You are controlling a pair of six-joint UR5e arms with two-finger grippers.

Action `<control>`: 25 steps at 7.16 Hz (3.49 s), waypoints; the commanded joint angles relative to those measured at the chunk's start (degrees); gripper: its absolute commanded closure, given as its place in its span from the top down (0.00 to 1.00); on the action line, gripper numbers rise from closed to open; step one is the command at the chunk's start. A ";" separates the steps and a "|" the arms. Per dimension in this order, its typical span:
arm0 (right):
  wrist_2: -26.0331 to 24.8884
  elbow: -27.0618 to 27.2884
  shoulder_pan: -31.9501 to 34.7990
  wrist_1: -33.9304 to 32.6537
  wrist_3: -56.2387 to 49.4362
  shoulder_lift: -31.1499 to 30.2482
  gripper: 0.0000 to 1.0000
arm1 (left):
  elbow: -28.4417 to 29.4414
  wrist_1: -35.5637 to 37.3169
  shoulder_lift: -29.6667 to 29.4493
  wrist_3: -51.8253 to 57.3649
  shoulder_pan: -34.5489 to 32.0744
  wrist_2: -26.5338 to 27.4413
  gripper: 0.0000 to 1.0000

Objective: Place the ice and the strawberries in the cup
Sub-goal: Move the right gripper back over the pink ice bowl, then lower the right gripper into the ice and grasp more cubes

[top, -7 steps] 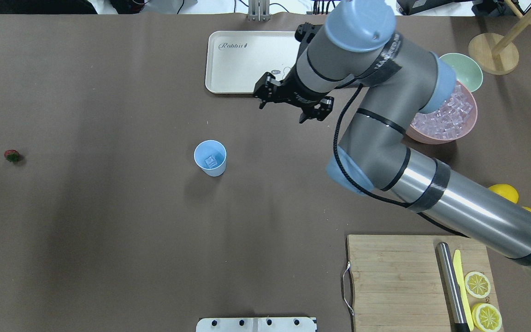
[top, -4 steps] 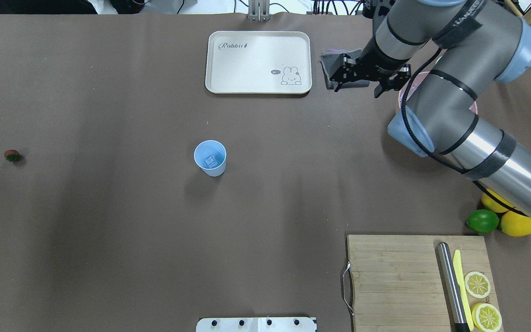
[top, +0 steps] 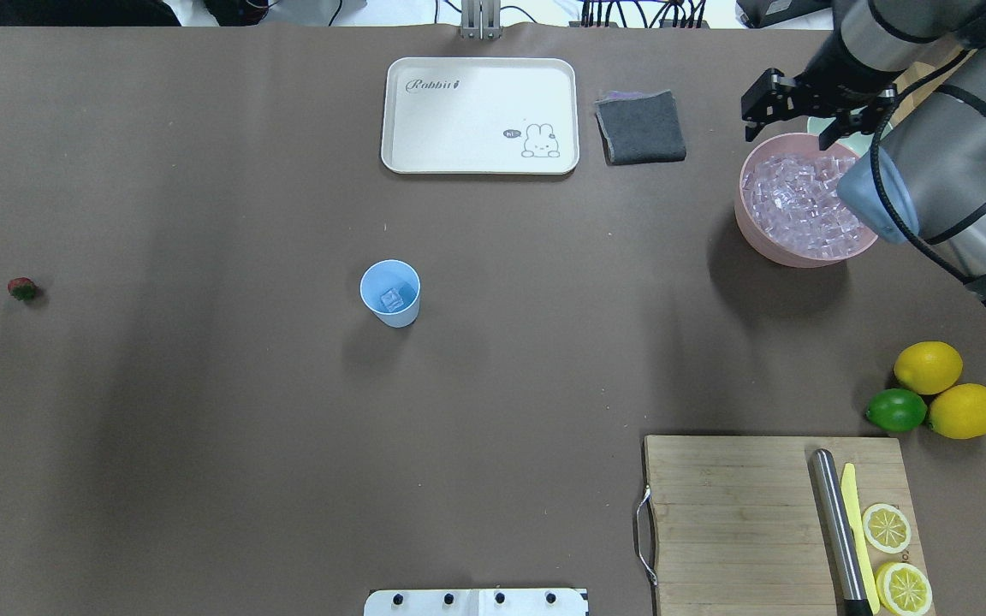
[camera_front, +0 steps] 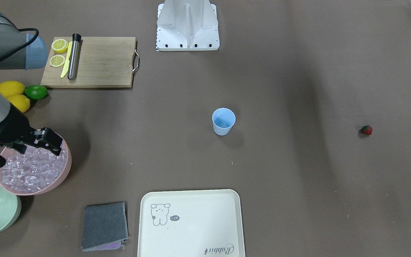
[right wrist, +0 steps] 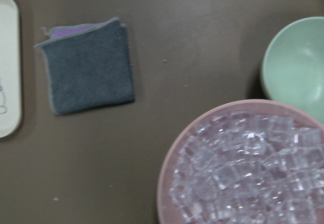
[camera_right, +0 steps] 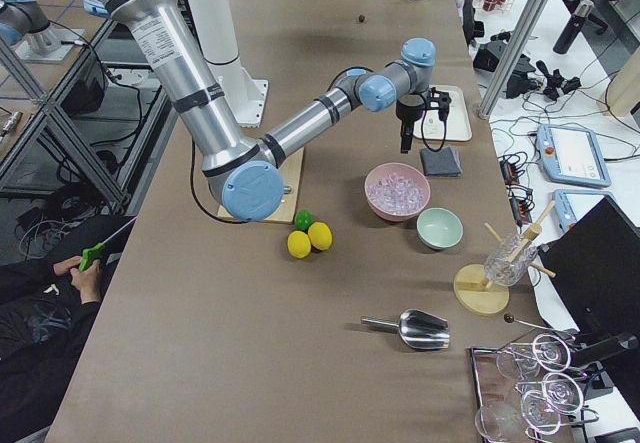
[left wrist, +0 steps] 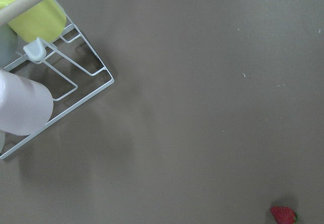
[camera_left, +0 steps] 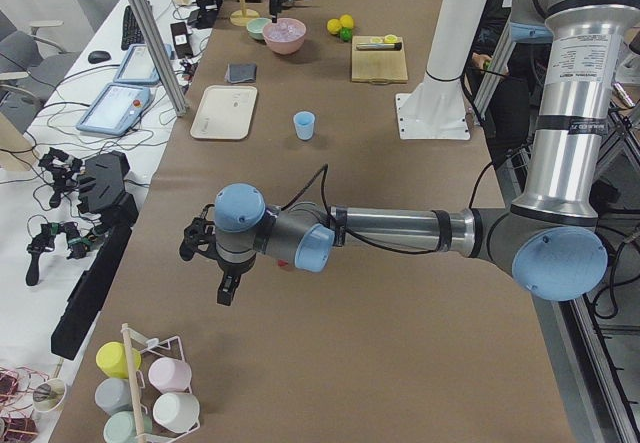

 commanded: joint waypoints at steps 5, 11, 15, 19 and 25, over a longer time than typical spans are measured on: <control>-2.24 -4.25 -4.55 0.18 -5.35 -1.64 0.76 | 0.17 -0.04 -0.30 0.09 0.09 0.00 0.98; -4.08 -9.27 -3.68 0.44 -11.34 0.99 0.69 | 0.34 -0.04 -1.01 -0.09 0.70 -0.09 0.98; -4.44 -15.26 -4.47 9.14 -12.57 1.70 0.69 | 0.52 0.22 -1.54 -0.09 0.88 -0.09 0.98; -4.09 -14.56 -4.99 8.79 -12.39 1.09 0.69 | 0.78 0.40 -1.97 -0.18 0.88 -0.09 0.98; -3.21 -13.68 -5.70 8.70 -12.04 -0.76 0.64 | 0.78 0.31 -2.15 -0.09 0.88 -0.35 0.98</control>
